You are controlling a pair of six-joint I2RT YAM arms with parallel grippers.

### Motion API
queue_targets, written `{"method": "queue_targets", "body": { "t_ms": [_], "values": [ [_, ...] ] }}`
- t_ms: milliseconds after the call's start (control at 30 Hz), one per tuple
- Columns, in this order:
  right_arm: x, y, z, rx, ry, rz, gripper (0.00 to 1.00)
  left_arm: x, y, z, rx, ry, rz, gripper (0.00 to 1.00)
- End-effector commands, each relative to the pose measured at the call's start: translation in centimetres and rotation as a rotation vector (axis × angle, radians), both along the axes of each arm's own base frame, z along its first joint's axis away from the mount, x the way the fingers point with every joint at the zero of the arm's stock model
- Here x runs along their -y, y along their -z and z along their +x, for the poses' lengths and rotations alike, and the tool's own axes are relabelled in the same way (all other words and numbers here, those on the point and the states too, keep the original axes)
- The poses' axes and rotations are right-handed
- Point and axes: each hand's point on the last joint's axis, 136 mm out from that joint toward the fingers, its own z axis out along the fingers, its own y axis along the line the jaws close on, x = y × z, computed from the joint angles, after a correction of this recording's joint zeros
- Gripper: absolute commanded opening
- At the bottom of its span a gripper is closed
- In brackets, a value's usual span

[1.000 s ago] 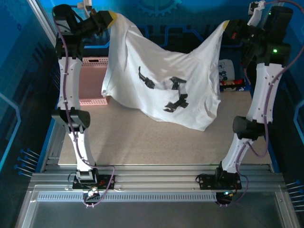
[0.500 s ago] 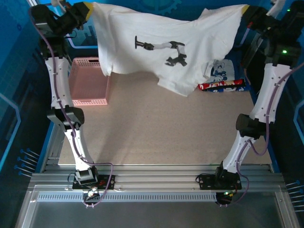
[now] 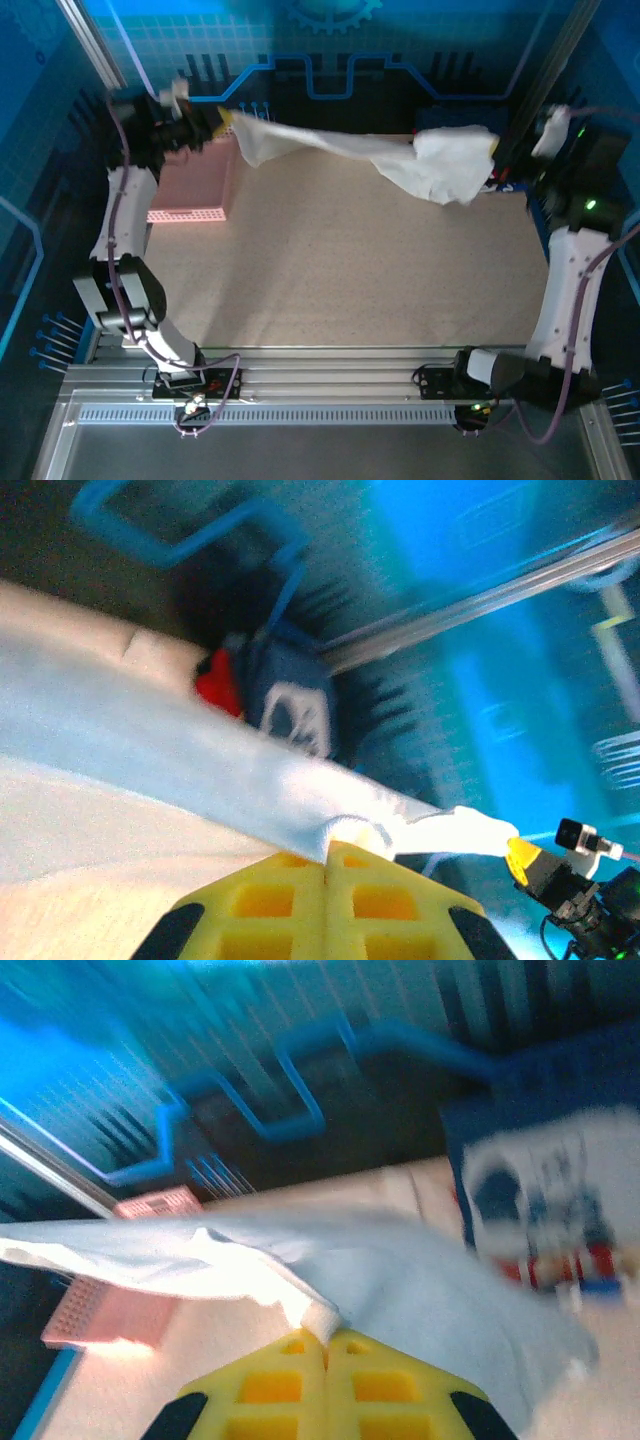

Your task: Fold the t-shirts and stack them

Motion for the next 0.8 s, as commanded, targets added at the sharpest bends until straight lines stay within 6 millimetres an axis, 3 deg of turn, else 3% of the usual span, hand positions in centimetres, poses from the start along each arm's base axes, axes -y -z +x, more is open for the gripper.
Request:
{"method": "queue_targets", "body": {
  "t_ms": [0,100,167,300,367,500,633,700,767],
  "values": [
    [1.7,10.5,-3.9,-0.243,0.115,-0.073,0.00,0.4,11.2,-4.2,-0.198,0.028,0.132,0.00],
    [2.8,17.9,-8.2,-0.444,0.235,-0.083,0.00,0.0,20.0,-8.6,-0.431,-0.001,0.211,0.00],
    [3.2,21.5,-9.9,-0.531,0.301,-0.073,0.00,-0.1,23.9,-11.1,-0.552,-0.023,0.225,0.00],
    [3.4,21.0,-9.4,-0.558,0.346,-0.015,0.00,-0.7,29.0,-14.9,-0.737,-0.090,0.250,0.00],
    [3.2,22.7,-10.1,-0.640,0.390,0.065,0.00,-1.3,31.2,-16.6,-0.828,-0.127,0.288,0.00],
    [2.3,27.3,-12.6,-0.766,0.485,0.181,0.00,-1.9,34.0,-18.7,-0.936,-0.169,0.323,0.07],
    [2.5,29.6,-14.8,-0.833,0.575,0.190,0.06,-1.6,33.9,-19.4,-0.930,-0.192,0.298,0.13],
    [3.2,29.3,-15.1,-0.838,0.622,0.149,0.17,-1.4,32.8,-19.5,-0.901,-0.205,0.272,0.23],
    [4.0,29.0,-15.1,-0.819,0.665,0.132,0.36,-1.0,31.5,-19.8,-0.870,-0.216,0.241,0.36]
  ]
}}
